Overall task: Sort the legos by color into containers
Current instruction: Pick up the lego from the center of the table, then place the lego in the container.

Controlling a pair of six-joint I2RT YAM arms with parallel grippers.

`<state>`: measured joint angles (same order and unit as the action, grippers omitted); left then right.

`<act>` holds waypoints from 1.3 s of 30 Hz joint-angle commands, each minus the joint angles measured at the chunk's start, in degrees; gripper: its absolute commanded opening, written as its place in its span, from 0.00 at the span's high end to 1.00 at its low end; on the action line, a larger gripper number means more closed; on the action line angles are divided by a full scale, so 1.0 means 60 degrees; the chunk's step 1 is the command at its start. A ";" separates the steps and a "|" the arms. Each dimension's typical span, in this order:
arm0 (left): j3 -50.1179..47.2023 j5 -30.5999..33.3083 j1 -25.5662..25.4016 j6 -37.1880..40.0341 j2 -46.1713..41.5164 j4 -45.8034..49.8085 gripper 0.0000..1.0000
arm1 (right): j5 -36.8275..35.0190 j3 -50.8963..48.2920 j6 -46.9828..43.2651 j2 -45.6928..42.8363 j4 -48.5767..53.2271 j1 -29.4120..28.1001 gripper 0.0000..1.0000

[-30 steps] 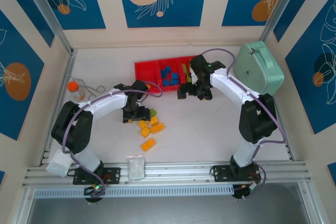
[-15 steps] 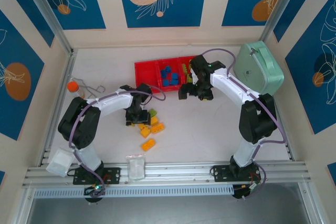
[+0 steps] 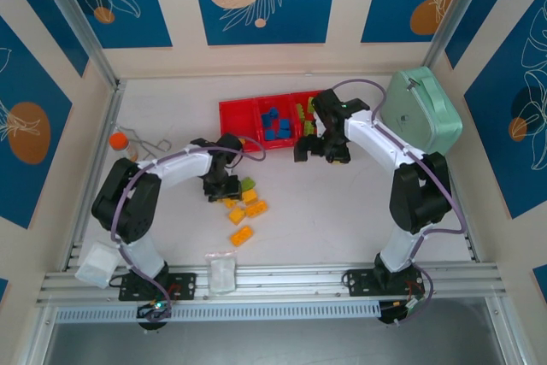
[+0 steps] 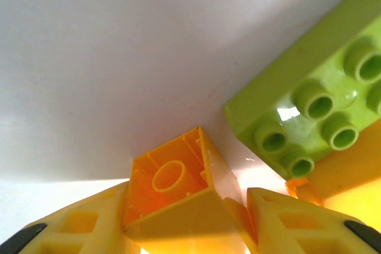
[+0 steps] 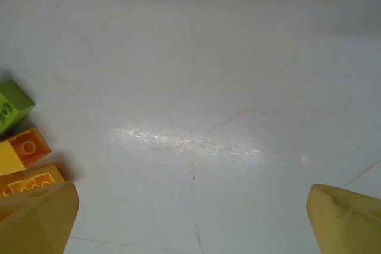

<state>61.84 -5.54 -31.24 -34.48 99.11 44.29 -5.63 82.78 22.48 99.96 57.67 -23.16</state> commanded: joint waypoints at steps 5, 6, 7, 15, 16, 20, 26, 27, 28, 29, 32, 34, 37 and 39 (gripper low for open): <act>-0.0464 0.0274 0.0351 -0.0025 -0.1036 -0.0614 0.74 | 0.0074 0.0634 -0.0099 -0.0011 0.0462 0.0119 0.02; -0.0428 0.0352 0.0384 -0.0018 -0.1209 -0.0618 0.75 | 0.0077 0.0706 -0.0072 0.0026 0.0504 0.0124 0.02; -0.0384 0.0388 0.0401 0.0021 -0.1329 -0.0628 0.76 | 0.0078 0.0754 -0.0077 0.0048 0.0532 0.0138 0.02; 0.1326 0.1026 0.0562 0.0694 -0.1656 0.0271 0.77 | -0.0102 0.1152 -0.0106 -0.0105 0.0689 0.0339 0.02; 0.1579 0.1089 0.0603 0.0784 -0.1581 0.0297 0.77 | -0.0106 0.1166 -0.0081 -0.0169 0.0679 0.0395 0.02; 0.2906 0.1208 0.0981 0.1202 -0.0799 0.0323 0.77 | -0.0117 0.0988 0.0001 -0.0597 0.0568 0.0620 0.02; 0.5756 0.1216 0.1318 0.1991 0.1388 0.0615 0.77 | -0.0030 0.0306 0.0099 -0.1388 0.0384 0.0895 0.02; 0.6279 0.1184 0.1339 0.2111 0.1815 0.0673 0.77 | -0.0026 0.0145 0.0141 -0.1548 0.0353 0.0937 0.01; 0.6737 0.1119 0.1361 0.2194 0.2201 0.0759 0.77 | -0.0040 0.0018 0.0195 -0.1675 0.0325 0.0977 0.01; 0.7247 0.1035 0.1377 0.2262 0.2636 0.0913 0.77 | -0.0029 -0.0140 0.0222 -0.1879 0.0306 0.1017 0.01; 0.8566 0.1109 0.1435 0.2429 0.3665 0.1153 0.77 | 0.0052 -0.0619 0.0221 -0.2577 0.0208 0.1122 0.00; 0.9289 0.1141 0.1479 0.2516 0.4203 0.1333 0.77 | 0.0154 -0.0925 0.0146 -0.3112 0.0131 0.1187 0.00; 1.0178 0.1143 0.1541 0.2622 0.4778 0.1579 0.74 | 0.0217 -0.1243 0.0072 -0.3800 0.0192 0.1351 0.01; 1.0498 0.1149 0.1574 0.2720 0.4938 0.1626 0.72 | 0.0260 -0.1359 0.0162 -0.4119 0.0323 0.1632 0.01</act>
<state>120.86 0.75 -22.76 -20.05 127.90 50.68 -5.58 75.50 22.96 78.26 58.83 -15.03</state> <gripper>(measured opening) 0.286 0.992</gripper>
